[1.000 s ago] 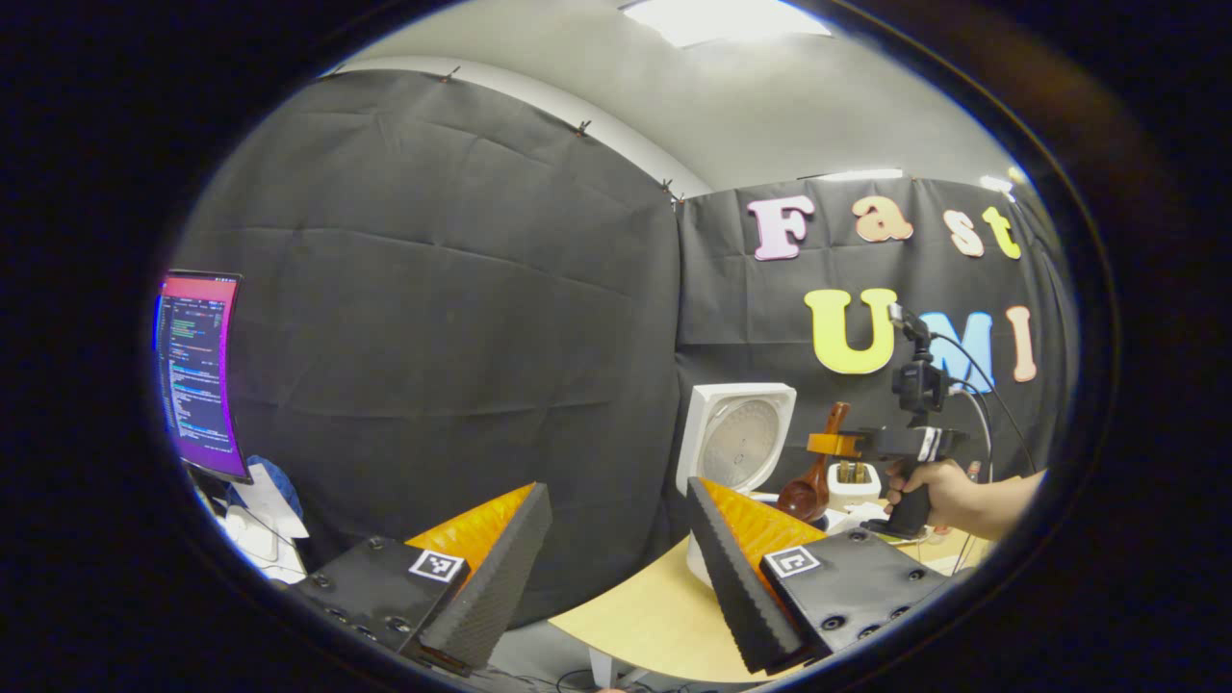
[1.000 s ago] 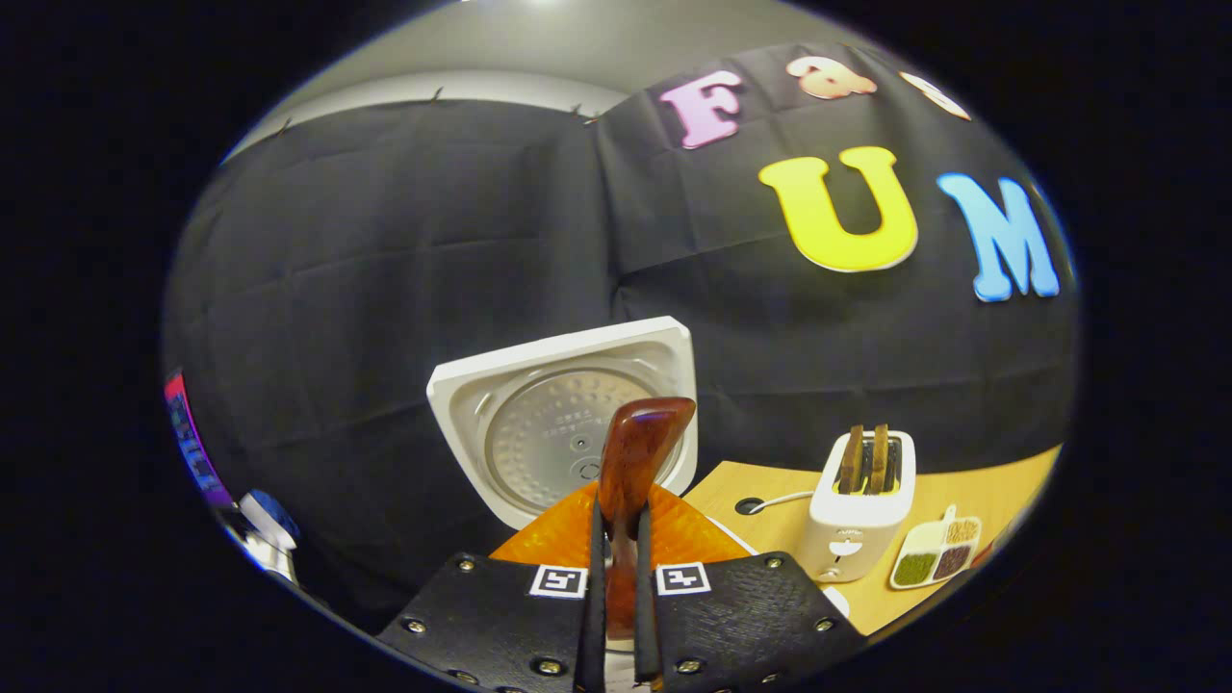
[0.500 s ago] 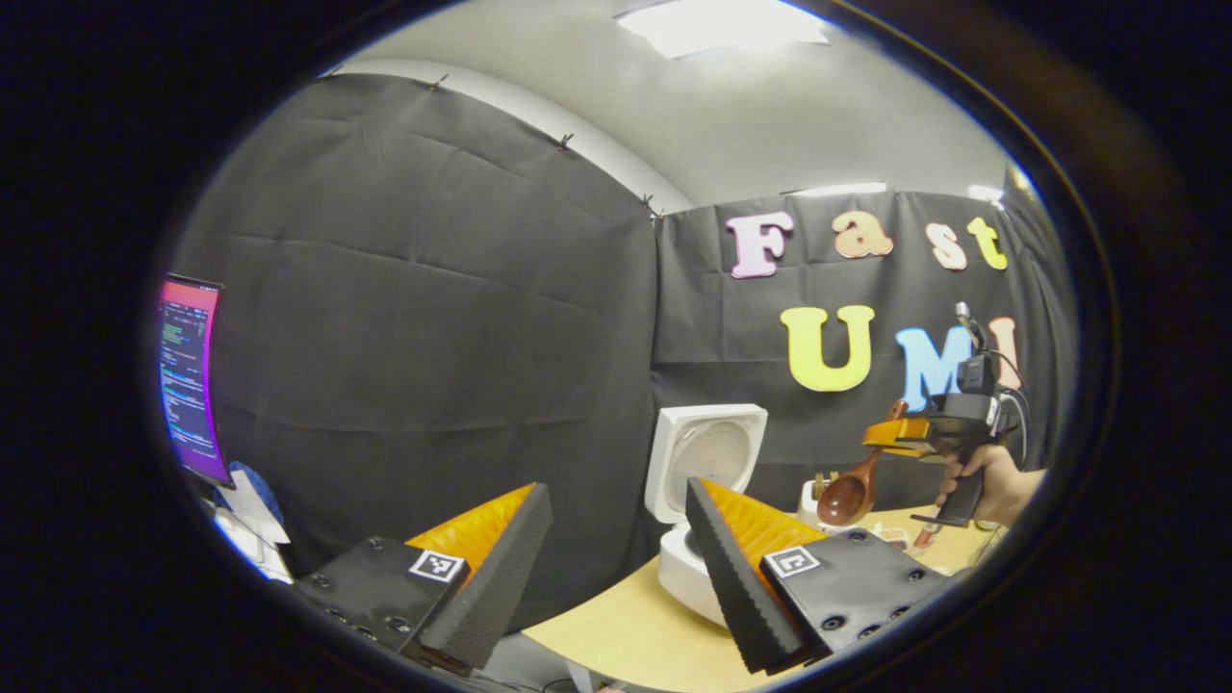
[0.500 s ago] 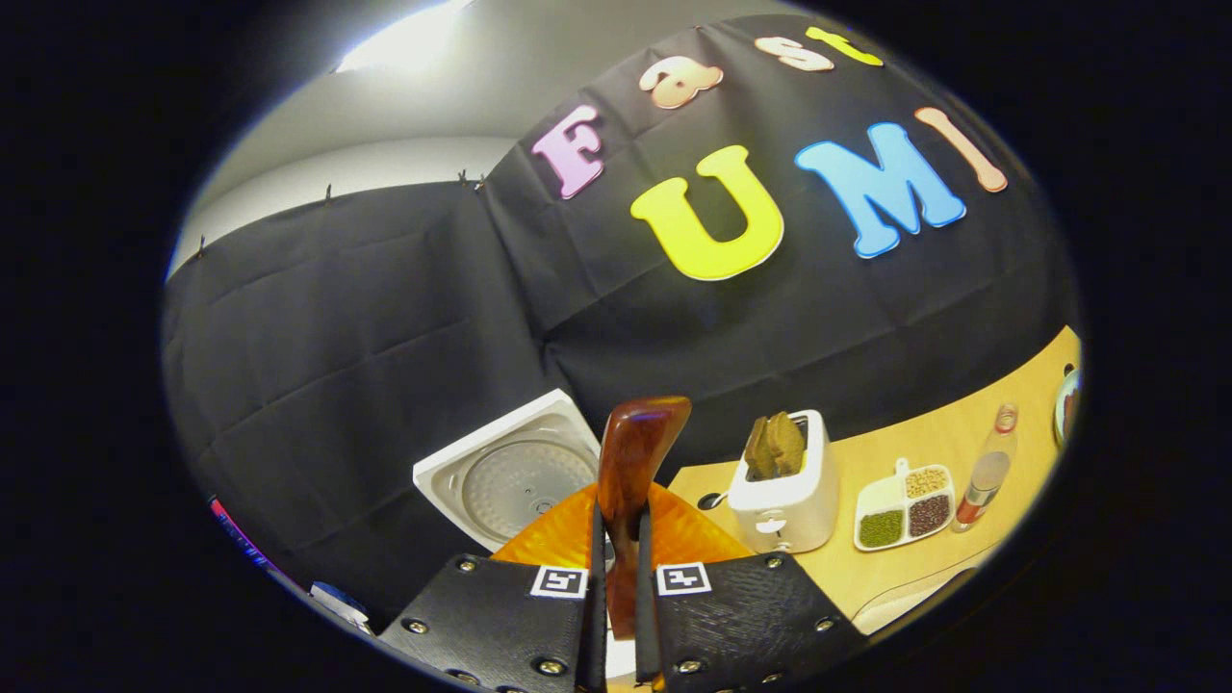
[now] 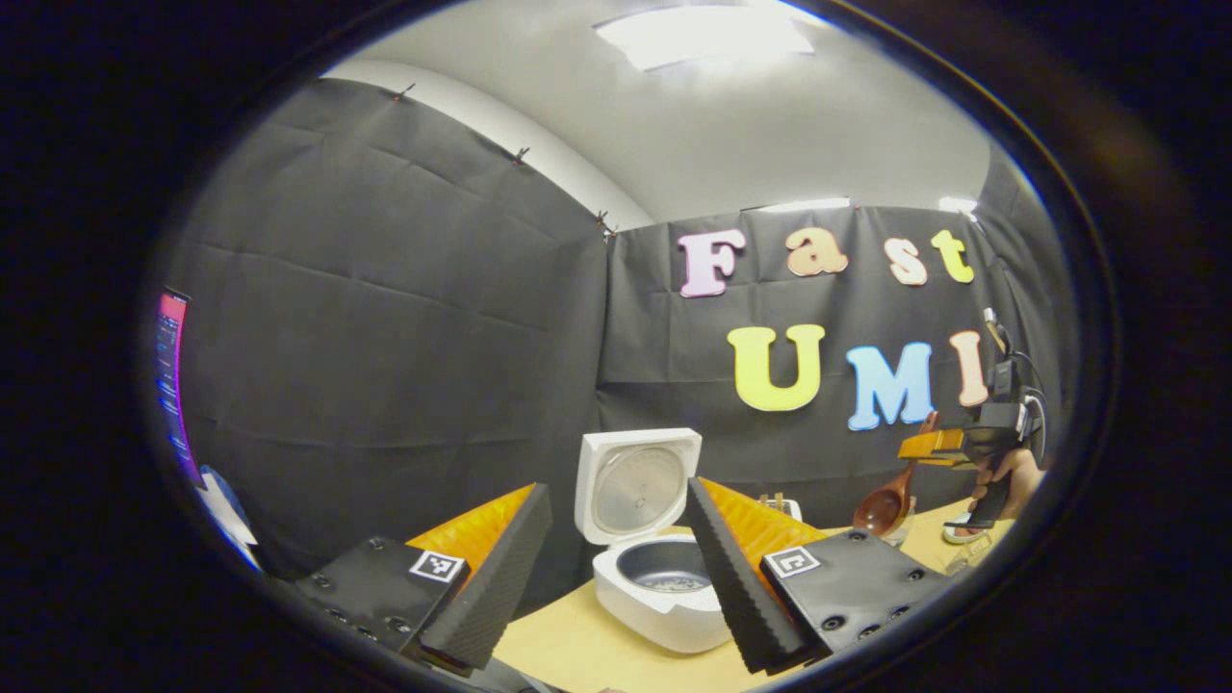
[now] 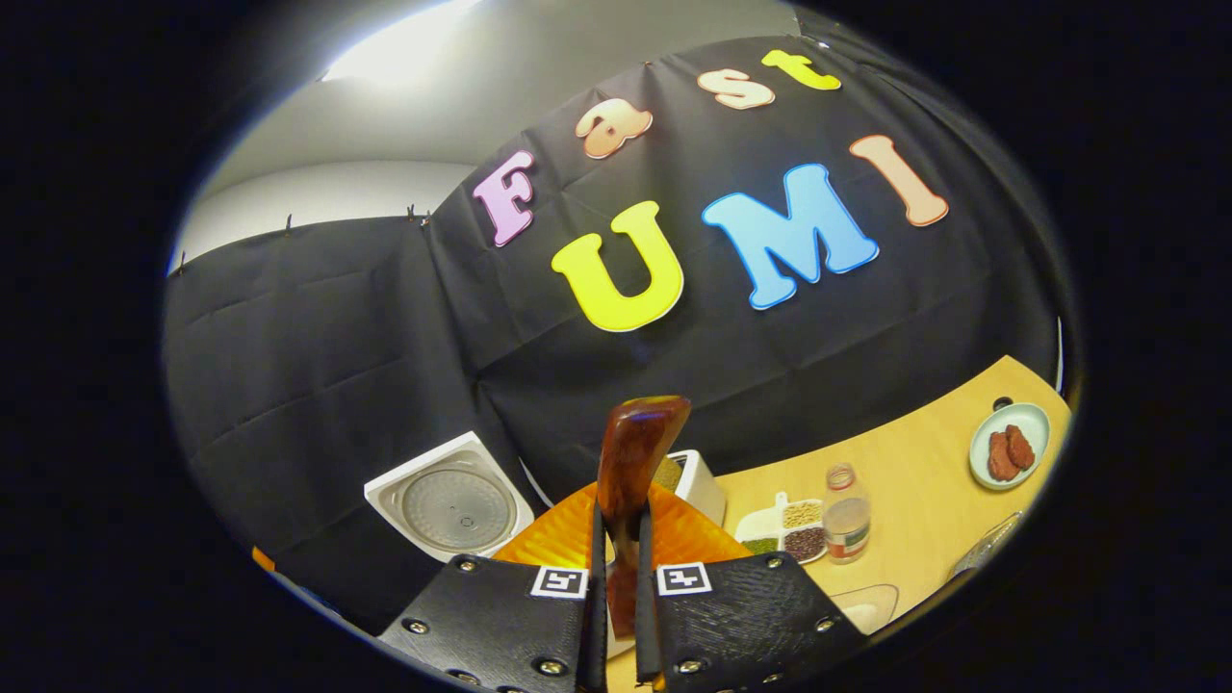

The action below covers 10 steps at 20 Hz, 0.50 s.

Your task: Close the left gripper, press the button to open the rice cooker; take a wooden spoon from the chopstick holder with the right hand, scoop a spoonful of rice and pour it into the rice cooker, then put the wooden spoon back into the chopstick holder.

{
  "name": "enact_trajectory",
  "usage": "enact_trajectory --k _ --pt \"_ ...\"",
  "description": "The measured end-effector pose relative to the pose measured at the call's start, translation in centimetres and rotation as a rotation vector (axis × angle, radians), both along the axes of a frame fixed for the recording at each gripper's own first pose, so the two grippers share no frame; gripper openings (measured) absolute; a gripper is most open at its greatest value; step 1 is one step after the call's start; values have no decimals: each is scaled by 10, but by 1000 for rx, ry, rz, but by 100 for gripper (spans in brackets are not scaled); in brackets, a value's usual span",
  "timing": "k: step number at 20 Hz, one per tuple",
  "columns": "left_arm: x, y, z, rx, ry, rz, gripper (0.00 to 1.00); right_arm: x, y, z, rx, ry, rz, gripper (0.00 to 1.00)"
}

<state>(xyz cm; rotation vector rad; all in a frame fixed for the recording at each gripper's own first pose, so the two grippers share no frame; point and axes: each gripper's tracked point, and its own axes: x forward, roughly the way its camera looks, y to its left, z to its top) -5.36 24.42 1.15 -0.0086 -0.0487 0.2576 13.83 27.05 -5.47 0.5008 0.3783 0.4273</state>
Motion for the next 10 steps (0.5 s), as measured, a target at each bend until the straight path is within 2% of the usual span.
enact_trajectory --k 10 --pt "32 -82 13 -4 -30 -107 97 0 -145 -5 -68 -14 -186 12"
